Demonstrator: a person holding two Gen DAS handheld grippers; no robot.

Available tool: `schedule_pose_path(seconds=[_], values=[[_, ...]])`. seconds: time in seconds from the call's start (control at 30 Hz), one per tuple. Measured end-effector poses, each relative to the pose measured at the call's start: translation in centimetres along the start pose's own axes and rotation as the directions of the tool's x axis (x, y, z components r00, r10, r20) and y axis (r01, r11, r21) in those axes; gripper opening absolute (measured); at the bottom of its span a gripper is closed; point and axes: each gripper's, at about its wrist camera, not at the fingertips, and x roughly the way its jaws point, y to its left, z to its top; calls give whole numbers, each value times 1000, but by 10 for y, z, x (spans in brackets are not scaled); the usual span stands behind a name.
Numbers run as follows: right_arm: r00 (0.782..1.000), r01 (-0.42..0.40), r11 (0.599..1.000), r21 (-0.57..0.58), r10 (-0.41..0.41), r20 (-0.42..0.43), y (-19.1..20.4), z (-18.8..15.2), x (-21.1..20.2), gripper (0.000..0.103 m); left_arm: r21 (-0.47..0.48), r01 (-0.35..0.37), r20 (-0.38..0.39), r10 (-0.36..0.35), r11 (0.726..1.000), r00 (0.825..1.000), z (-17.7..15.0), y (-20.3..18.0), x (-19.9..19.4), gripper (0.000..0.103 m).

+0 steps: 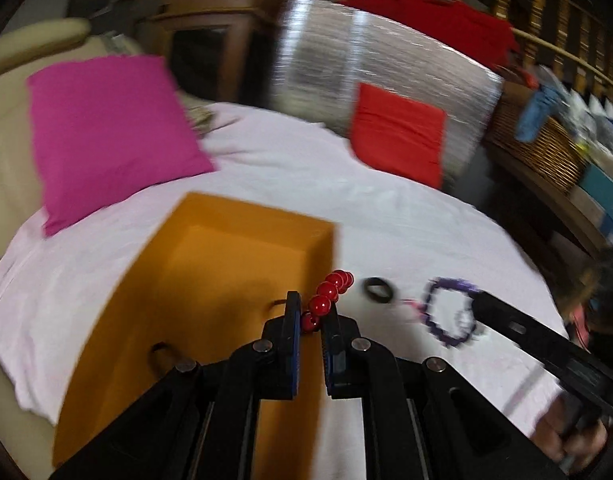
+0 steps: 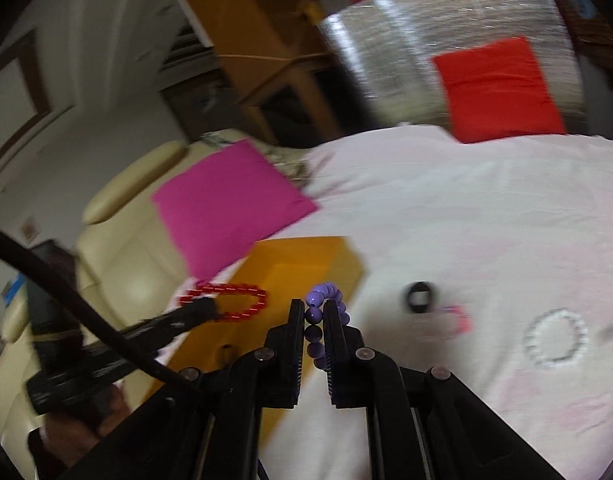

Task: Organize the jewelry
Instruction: 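Carry red and purple bracelets into the orange box and open both grippers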

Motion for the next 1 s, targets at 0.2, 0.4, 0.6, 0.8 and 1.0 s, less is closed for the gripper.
schedule_pose_path(seconds=[0.2, 0.4, 0.6, 0.8, 1.0], values=[[990, -136, 990, -45, 135, -34, 36, -20, 15, 10, -115, -111, -33, 107, 987, 994, -5, 47, 12, 10], [976, -181, 982, -42, 174, -132, 49, -37, 47, 10, -151, -127, -79, 116, 980, 990, -9, 67, 28, 10], [959, -204, 978, -34, 193, -206, 56, -50, 72, 10, -153, -125, -138, 104, 980, 985, -9, 65, 47, 10], [953, -196, 979, -50, 179, -244, 61, -57, 89, 10, -150, -146, -173, 120, 978, 978, -13, 71, 55, 10], [949, -177, 983, -50, 157, -274, 56, -58, 99, 13, -161, -175, -193, 143, 971, 971, -15, 74, 58, 11]])
